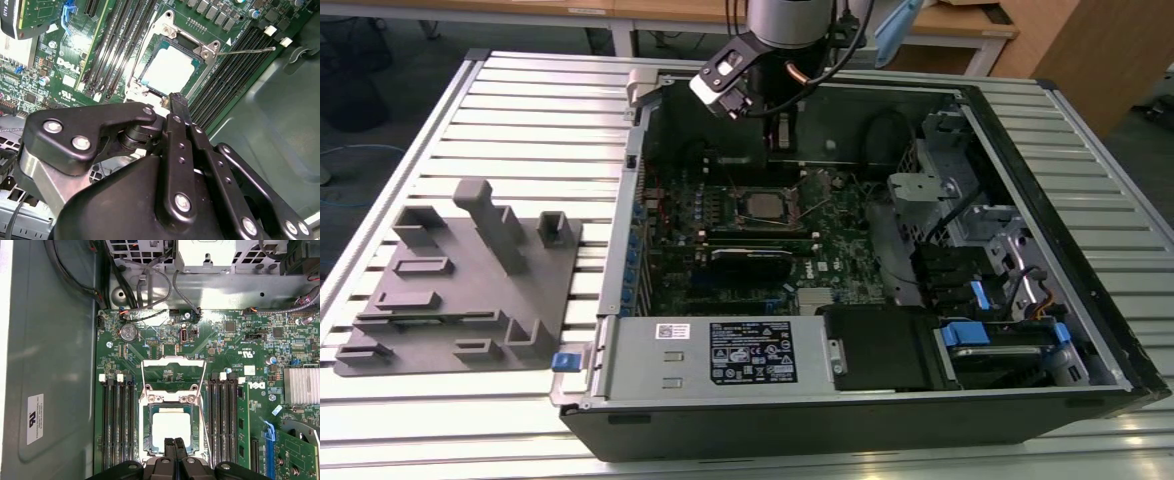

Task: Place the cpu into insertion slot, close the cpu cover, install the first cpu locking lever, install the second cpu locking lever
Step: 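Close the cpu cover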

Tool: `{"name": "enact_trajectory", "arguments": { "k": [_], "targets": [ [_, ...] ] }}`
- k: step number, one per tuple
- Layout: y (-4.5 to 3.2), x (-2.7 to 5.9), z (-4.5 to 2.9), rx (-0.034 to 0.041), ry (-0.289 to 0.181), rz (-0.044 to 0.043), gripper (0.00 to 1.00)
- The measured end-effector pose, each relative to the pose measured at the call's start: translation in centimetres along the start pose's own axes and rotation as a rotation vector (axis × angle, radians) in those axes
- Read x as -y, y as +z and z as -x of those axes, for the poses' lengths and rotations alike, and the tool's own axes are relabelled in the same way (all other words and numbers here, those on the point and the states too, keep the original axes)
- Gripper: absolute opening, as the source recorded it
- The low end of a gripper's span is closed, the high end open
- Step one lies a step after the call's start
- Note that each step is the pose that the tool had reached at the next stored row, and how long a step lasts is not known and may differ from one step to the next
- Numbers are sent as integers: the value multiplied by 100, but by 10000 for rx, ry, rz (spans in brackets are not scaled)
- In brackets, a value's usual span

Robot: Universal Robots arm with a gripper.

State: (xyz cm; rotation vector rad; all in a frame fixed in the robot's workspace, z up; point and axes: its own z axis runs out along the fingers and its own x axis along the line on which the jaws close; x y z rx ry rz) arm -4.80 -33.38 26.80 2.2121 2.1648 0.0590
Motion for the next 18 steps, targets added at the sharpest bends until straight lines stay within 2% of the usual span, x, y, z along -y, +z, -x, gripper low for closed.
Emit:
{"name": "enact_trajectory", "arguments": {
  "k": [9,18],
  "targets": [
    [1,-15,-1,0,-1,0,11],
    [10,-158,-3,-1,-1,0,11]
  ]
}}
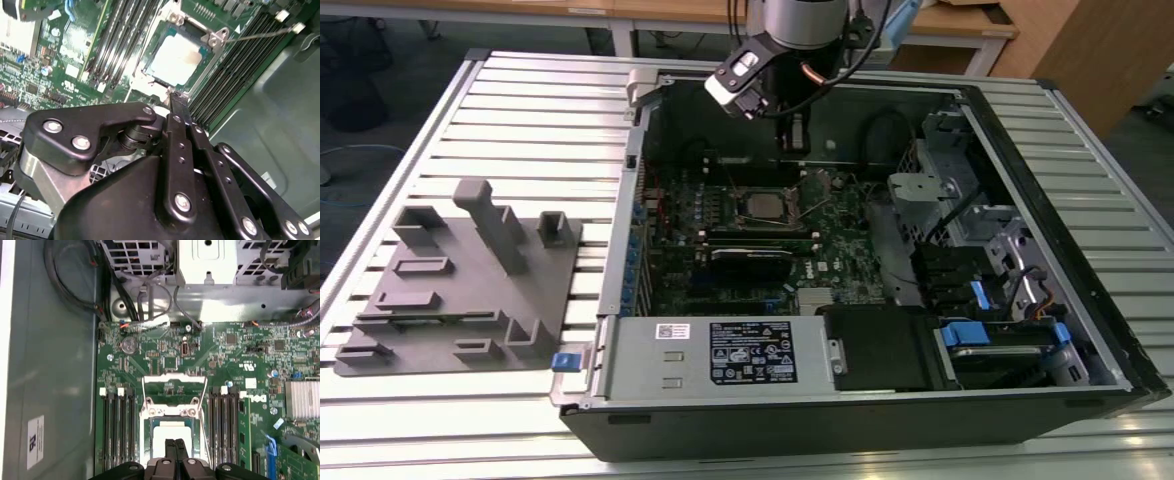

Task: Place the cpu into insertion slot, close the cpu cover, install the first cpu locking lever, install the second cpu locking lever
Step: 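Close the cpu cover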

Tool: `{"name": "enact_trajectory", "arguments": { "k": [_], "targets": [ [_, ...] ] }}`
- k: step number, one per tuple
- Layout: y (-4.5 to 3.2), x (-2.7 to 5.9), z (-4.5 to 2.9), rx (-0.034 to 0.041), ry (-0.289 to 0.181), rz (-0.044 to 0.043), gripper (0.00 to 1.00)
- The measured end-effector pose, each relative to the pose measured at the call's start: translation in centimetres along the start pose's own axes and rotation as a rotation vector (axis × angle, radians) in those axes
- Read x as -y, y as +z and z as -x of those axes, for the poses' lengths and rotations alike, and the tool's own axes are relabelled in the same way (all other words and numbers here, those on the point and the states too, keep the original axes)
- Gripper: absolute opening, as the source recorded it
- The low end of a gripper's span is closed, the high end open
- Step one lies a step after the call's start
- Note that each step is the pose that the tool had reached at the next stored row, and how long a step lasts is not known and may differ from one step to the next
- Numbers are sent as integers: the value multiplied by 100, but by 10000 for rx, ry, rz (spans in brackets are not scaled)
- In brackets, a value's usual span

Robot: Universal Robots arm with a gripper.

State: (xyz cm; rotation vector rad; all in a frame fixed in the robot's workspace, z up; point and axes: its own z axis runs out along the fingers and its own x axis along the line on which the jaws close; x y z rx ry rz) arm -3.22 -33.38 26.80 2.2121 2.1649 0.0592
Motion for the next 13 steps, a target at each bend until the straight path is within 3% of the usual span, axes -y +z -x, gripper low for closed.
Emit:
{"name": "enact_trajectory", "arguments": {
  "k": [5,13],
  "targets": [
    [6,-90,-2,0,0,0,11],
    [22,-303,-6,1,0,0,11]
  ]
}}
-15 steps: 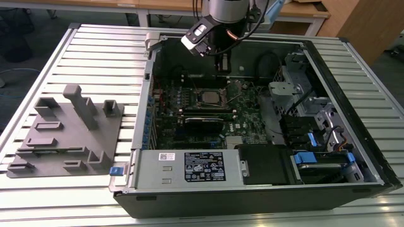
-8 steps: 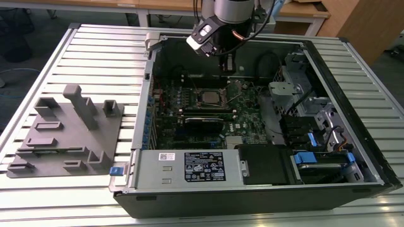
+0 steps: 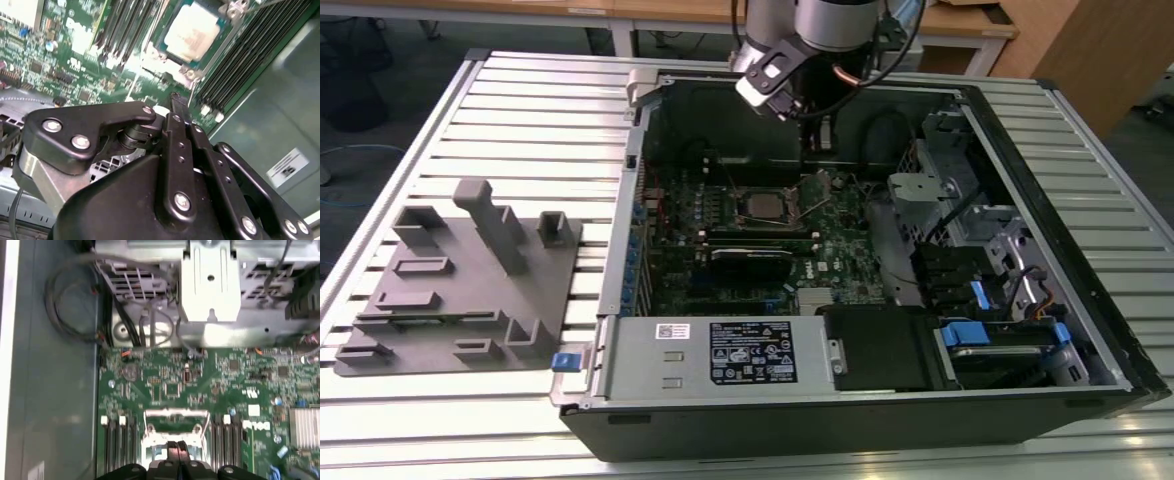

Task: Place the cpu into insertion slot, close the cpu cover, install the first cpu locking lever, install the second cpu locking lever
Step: 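Close the cpu cover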

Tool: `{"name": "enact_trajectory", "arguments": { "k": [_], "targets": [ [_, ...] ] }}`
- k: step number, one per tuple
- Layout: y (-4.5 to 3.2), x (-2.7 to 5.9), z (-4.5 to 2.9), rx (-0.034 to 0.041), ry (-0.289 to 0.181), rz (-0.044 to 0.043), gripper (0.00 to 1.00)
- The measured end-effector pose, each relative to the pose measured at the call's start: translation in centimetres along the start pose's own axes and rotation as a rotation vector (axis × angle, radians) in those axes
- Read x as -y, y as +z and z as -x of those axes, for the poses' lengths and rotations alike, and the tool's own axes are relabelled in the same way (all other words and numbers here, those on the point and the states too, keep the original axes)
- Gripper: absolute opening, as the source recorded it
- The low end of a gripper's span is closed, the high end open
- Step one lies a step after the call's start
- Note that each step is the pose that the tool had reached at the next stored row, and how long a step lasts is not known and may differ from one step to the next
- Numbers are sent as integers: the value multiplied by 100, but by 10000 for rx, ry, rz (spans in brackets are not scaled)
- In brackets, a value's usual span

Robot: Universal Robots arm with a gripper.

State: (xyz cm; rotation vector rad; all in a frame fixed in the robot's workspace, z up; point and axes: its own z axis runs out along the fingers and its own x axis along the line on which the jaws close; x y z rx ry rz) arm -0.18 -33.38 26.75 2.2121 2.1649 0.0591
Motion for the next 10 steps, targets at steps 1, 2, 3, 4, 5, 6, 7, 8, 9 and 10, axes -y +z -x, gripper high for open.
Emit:
{"name": "enact_trajectory", "arguments": {
  "k": [1,2,3,4,5,6,7,8,9,10],
  "targets": [
    [2,-29,-1,-1,0,0,11],
    [4,-56,-1,0,1,-1,11],
    [6,-83,-2,1,1,-1,11],
    [8,-110,-3,3,0,-1,11],
    [10,-136,-3,1,0,-1,11],
    [13,-161,-4,0,0,0,11],
    [15,-187,-4,0,0,0,11],
    [17,-215,-5,0,0,0,11],
    [19,-239,-6,-1,0,0,11],
    [21,-264,-6,-1,1,0,11]
  ]
}}
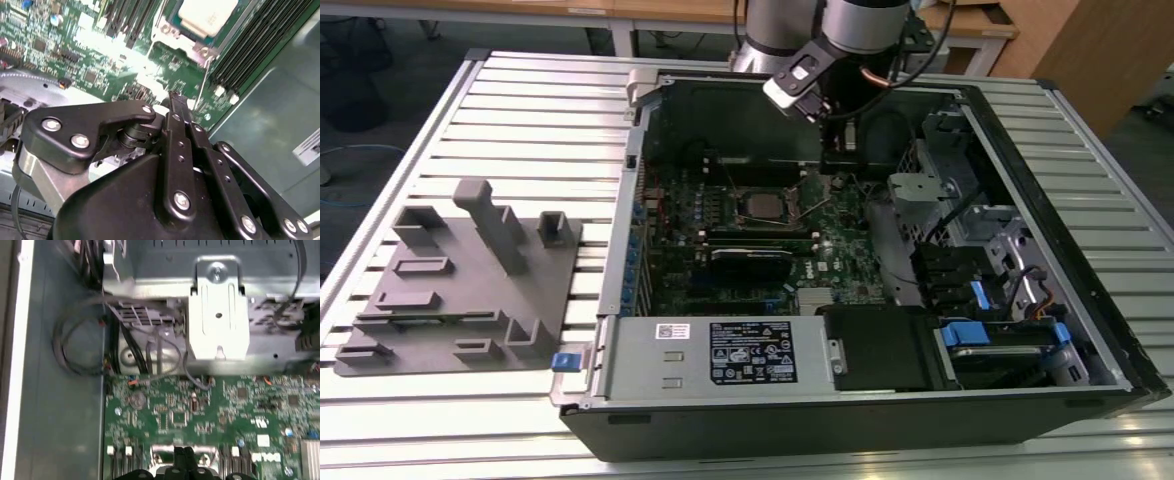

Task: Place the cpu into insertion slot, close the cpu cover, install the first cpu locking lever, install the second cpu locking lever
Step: 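Close the cpu cover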

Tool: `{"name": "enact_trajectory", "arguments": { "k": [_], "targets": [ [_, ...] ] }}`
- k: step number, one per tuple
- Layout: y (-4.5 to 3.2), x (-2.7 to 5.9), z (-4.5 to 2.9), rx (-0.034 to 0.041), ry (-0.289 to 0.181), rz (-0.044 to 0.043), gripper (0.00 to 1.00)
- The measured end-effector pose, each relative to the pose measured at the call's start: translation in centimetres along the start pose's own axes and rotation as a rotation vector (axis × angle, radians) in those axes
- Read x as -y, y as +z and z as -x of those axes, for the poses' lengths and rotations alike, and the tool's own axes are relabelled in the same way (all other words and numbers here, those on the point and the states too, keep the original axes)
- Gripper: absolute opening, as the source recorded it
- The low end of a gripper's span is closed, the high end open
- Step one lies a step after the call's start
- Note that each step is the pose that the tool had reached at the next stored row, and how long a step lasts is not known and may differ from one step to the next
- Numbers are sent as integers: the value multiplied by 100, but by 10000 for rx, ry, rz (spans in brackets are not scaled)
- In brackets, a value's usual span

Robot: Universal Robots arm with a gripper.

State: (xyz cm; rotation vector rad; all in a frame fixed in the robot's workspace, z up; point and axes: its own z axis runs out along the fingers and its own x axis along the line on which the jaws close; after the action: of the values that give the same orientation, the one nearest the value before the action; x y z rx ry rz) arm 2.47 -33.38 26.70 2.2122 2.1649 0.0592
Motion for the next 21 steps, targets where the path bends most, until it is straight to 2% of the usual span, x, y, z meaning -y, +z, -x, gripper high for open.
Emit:
{"name": "enact_trajectory", "arguments": {
  "k": [10,12,21],
  "targets": [
    [15,-207,-4,0,0,0,11],
    [26,-224,-5,1,-1,0,11],
    [189,-227,-6,1,0,0,11]
  ]
}}
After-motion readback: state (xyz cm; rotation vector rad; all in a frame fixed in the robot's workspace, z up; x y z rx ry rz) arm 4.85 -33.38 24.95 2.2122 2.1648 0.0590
